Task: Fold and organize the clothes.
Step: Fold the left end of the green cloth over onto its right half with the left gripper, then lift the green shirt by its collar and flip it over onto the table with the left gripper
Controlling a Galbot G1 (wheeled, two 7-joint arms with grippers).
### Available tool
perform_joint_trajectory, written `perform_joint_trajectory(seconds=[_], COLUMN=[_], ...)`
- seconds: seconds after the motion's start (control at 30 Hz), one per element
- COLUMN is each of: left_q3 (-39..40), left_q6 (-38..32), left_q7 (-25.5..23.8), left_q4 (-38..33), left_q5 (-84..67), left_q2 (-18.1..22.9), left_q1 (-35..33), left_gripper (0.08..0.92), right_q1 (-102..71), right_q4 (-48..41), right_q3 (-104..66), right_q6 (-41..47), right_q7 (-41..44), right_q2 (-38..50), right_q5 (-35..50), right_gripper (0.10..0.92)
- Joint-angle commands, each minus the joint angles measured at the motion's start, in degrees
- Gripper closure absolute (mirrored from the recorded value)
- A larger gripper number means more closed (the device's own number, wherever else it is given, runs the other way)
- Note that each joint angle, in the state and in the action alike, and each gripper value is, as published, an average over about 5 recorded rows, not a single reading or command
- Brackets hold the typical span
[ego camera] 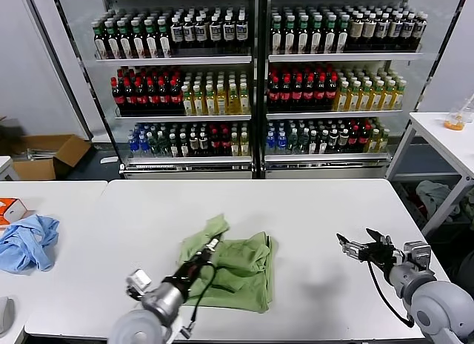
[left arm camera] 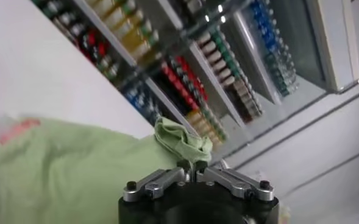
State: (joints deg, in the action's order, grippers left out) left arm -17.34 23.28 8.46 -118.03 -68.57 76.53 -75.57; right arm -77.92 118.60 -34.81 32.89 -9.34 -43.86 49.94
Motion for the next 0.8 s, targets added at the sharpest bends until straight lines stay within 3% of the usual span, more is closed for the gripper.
perform_joint_trajectory(seconds=[0.03, 0.4, 0.57, 0.8], left_q3=[9.58, 6.02, -0.39, -10.67], left_q6=[2.87, 6.22, 3.66, 2.4], left_q7=[-2.69, -6.04, -3.74, -0.22], left_q4=[5.24, -0.17, -1.68, 1.99], left_q5=[5.35, 9.52, 17.77, 24.93], left_q2=[2.28, -1.59, -4.21, -9.58], left_q1=[4.71, 2.91, 0.45, -3.86], left_gripper=[0.893, 0.599, 0.461, 0.255], right_q1=[1.32, 3.39, 3.8, 3.8], right_q4=[-0.69, -1.61, -1.75, -1.59], right_q3=[0.34, 1.6, 1.66, 1.03], right_q6=[0.0, 0.1, 0.13, 0.18], right_q7=[0.05, -0.13, -0.24, -0.35], right_q2=[0.13, -0.1, -0.34, -0.63], right_q5=[0.43, 0.52, 0.44, 0.49], right_gripper=[0.203, 0.203, 0.203, 0.203])
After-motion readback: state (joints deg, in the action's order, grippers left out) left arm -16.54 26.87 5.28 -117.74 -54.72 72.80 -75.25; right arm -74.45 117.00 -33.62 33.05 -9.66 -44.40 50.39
